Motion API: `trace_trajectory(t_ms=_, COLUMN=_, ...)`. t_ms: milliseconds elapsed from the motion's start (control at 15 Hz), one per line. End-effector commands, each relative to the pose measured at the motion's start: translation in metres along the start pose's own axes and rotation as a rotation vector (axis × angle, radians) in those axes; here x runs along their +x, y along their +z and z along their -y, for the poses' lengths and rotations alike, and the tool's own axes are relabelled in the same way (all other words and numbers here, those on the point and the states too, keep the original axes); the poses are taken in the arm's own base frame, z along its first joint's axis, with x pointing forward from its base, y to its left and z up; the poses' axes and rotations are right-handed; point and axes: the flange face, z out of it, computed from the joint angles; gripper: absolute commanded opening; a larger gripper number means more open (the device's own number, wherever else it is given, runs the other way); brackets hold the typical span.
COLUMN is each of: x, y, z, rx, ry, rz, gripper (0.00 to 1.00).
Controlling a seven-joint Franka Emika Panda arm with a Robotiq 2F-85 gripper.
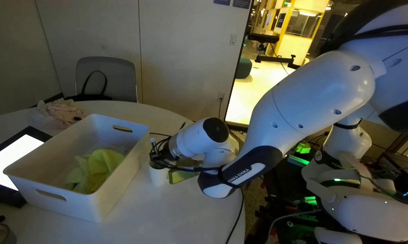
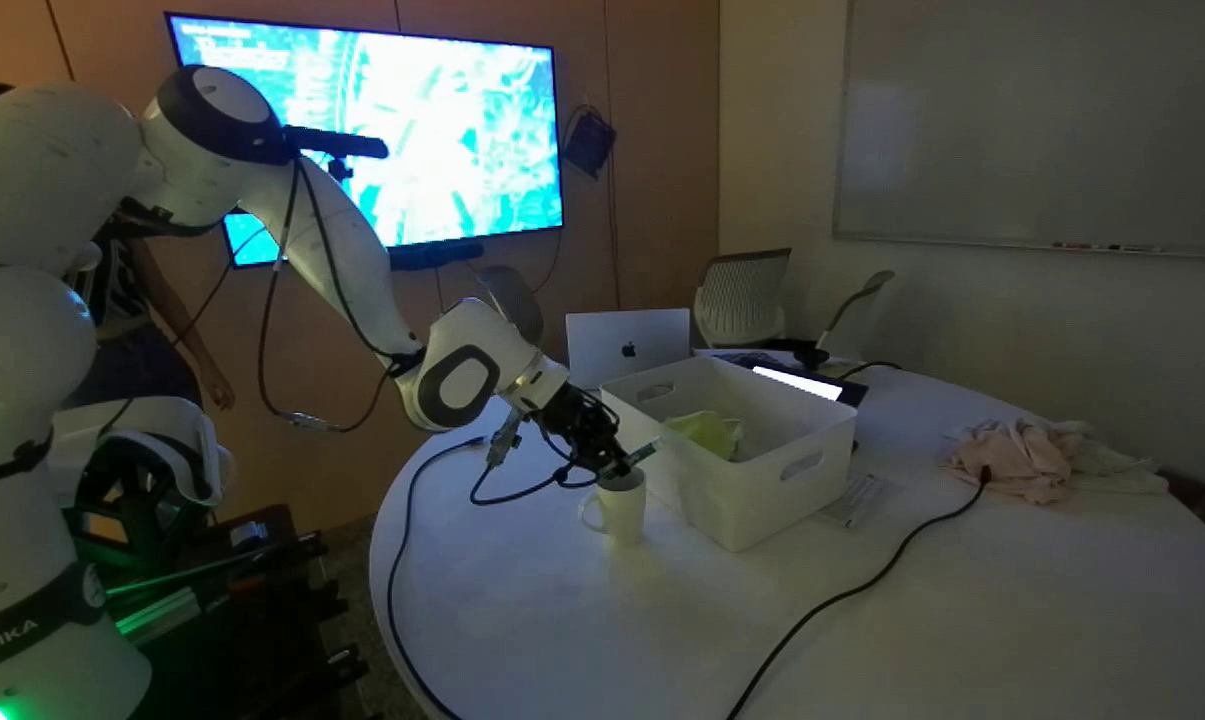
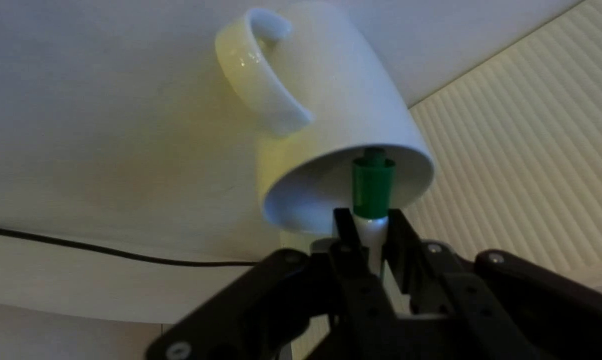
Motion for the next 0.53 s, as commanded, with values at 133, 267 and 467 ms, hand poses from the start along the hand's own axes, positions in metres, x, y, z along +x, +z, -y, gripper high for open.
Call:
trace_trajectory(t_ms=133, x=0.0, y=-0.012, z=0.001, rx=0.021, ry=-0.053, rz=-0.123, gripper=0.05)
trace_trajectory(t_ms=267, x=-0.002, y=-0.013, z=0.003, rx=0.02, ry=-0.071, rz=-0.154, gripper=0.05)
trace_trajectory(t_ms=467, x=-0.012, y=-0.012, z=0.004, rx=0.014, ry=-0.097, rz=-0.172, gripper=0.05)
